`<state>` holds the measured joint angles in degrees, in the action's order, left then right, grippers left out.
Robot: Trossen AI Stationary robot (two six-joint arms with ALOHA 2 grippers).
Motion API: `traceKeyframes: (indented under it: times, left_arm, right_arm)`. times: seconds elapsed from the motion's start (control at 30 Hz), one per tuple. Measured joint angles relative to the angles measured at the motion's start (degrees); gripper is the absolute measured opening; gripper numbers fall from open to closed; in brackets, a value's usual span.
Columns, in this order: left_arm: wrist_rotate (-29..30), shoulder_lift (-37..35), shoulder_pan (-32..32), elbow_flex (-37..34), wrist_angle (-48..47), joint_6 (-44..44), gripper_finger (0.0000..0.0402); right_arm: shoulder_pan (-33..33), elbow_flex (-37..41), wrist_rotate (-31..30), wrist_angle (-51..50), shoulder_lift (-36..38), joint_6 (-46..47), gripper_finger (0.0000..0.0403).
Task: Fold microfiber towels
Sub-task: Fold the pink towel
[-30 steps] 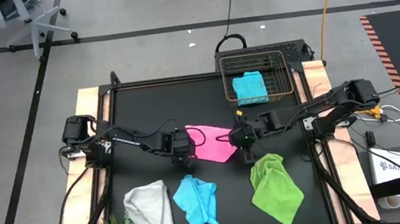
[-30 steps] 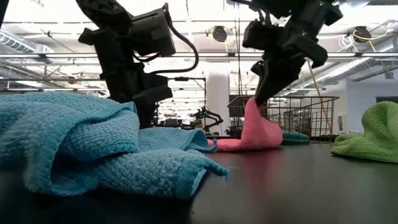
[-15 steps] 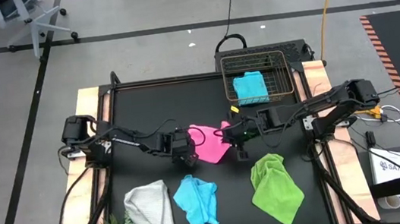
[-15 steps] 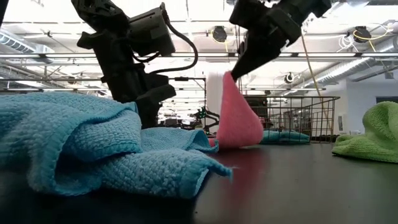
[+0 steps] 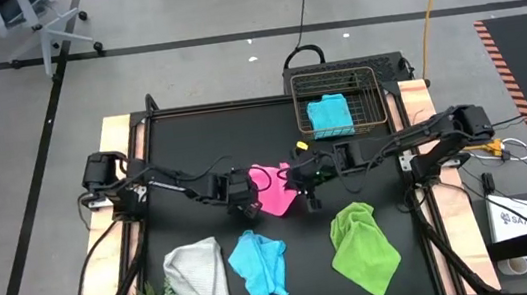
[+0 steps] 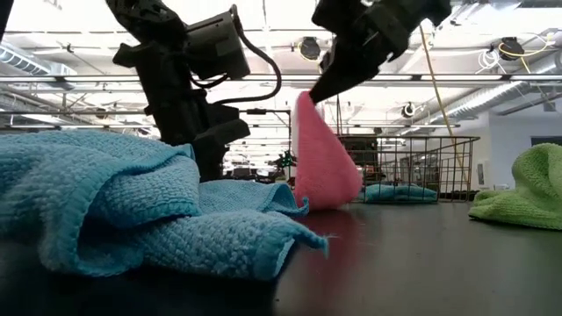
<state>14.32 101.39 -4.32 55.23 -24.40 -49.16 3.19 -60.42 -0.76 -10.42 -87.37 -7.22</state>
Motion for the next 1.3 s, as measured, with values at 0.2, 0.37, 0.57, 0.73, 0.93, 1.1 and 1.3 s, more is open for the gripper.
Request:
traceKeyframes:
  times: [0.2,0.37,0.57,0.73,0.93,1.1,1.3]
  left_arm:
    - [0.2,0.0,-0.1,4.6,-7.9,3.5,0.0033]
    - [2.6,-0.1,0.0,7.6,-9.3,5.5,0.0006]
    - [6.4,-0.1,0.3,8.1,-11.9,6.7,0.0030]
    - [6.8,-0.1,1.5,7.0,-16.4,6.6,0.0032]
    - [6.7,-0.1,2.1,6.7,-13.9,7.2,0.0033]
    - [4.3,-0.1,2.4,6.7,-11.3,9.7,0.0053]
    - [3.7,-0.1,3.7,6.7,-12.6,9.5,0.0116]
  right_arm:
    - [0.0,0.0,1.5,5.9,-4.3,-1.9,0.0000]
    - [-0.6,-1.9,2.4,6.7,-6.5,-2.5,0.0000]
    - [-1.8,-2.4,2.4,6.7,-6.5,-3.1,0.0000]
    - [-2.5,-2.4,2.4,6.2,-6.5,-3.1,0.0000]
    - [-2.5,-2.4,2.4,5.6,-6.5,-2.9,0.0000]
    - [-2.5,-2.4,2.4,5.4,-6.5,-2.9,0.0000]
    - [-2.5,-2.4,2.4,5.4,-6.5,-2.5,0.0000]
